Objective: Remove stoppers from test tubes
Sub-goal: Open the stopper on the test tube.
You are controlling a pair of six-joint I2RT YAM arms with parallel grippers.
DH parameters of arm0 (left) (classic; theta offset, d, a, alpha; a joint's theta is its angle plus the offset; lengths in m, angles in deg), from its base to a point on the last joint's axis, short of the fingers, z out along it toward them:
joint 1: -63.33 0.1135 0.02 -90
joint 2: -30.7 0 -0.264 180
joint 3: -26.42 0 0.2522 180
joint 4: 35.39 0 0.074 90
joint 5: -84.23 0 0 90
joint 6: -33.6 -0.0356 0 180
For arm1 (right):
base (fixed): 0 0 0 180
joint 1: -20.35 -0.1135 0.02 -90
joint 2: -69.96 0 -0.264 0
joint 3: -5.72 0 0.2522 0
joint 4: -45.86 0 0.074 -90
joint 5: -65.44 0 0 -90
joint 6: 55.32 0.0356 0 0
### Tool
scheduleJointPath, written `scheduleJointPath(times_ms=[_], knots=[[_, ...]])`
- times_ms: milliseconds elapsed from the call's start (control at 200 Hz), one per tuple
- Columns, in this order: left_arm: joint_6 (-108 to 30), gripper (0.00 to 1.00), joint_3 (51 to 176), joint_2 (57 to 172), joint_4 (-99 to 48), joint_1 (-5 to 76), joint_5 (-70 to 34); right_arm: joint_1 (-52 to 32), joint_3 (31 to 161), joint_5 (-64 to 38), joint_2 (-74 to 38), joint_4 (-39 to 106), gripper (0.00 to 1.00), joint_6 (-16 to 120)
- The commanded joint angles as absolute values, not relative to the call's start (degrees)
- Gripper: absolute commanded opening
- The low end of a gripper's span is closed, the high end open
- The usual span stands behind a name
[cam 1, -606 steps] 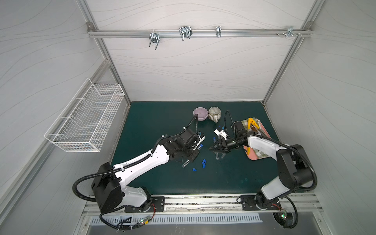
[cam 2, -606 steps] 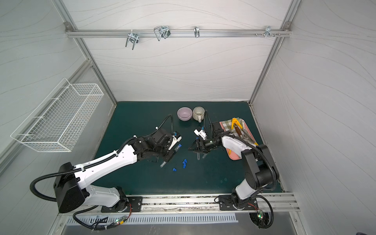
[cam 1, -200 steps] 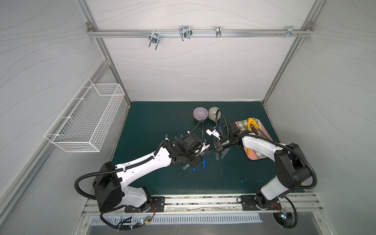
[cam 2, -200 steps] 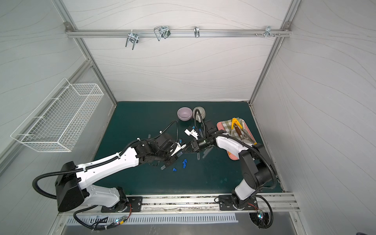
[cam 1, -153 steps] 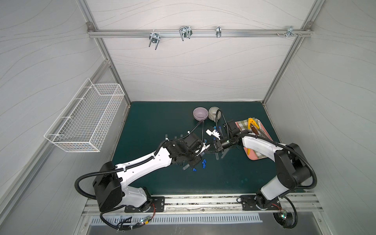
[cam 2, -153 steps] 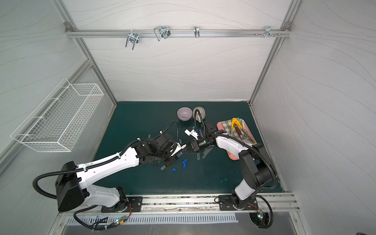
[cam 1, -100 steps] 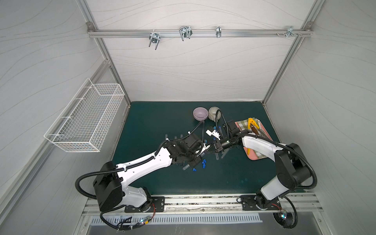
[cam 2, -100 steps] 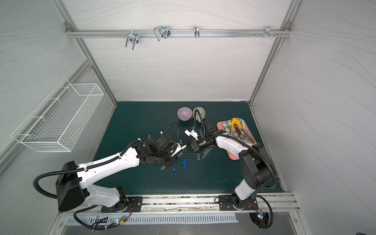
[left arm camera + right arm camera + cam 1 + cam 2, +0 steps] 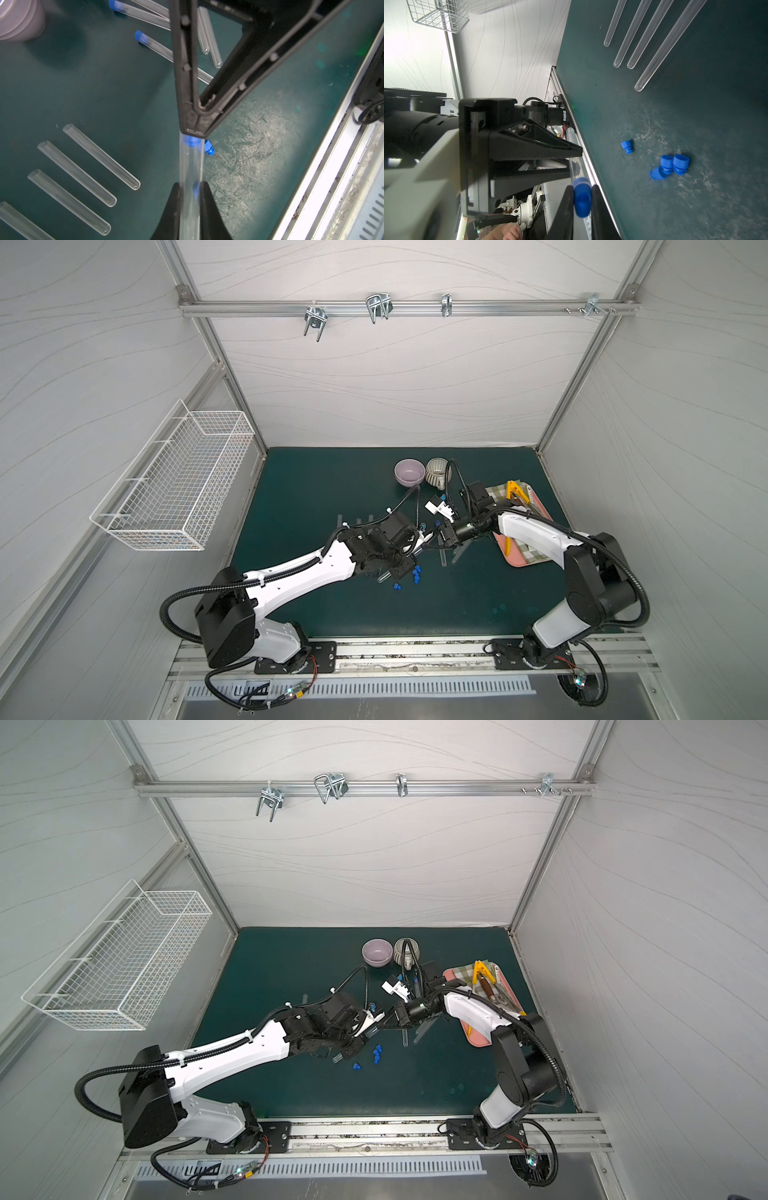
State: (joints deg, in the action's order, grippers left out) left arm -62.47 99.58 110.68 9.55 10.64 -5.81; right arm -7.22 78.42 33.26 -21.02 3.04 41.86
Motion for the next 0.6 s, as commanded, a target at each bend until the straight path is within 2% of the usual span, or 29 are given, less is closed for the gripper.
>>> scheduleJointPath(times_ms=[0, 200, 595], knots=[[-64.0, 0.01, 99.9, 111.0, 13.9, 10.4, -3.7, -5.2, 79.2, 29.0, -19.6, 0.4, 0.00, 39.7], [-64.0, 0.01, 99.9, 111.9, 14.1, 10.1, -2.6, -2.7, 75.8, 39.2, -17.2, 10.4, 0.00, 46.4], [-63.6, 0.01, 100.0, 112.8, 14.1, 10.1, -2.1, -2.5, 76.7, 35.8, -15.7, 5.8, 0.00, 42.9]])
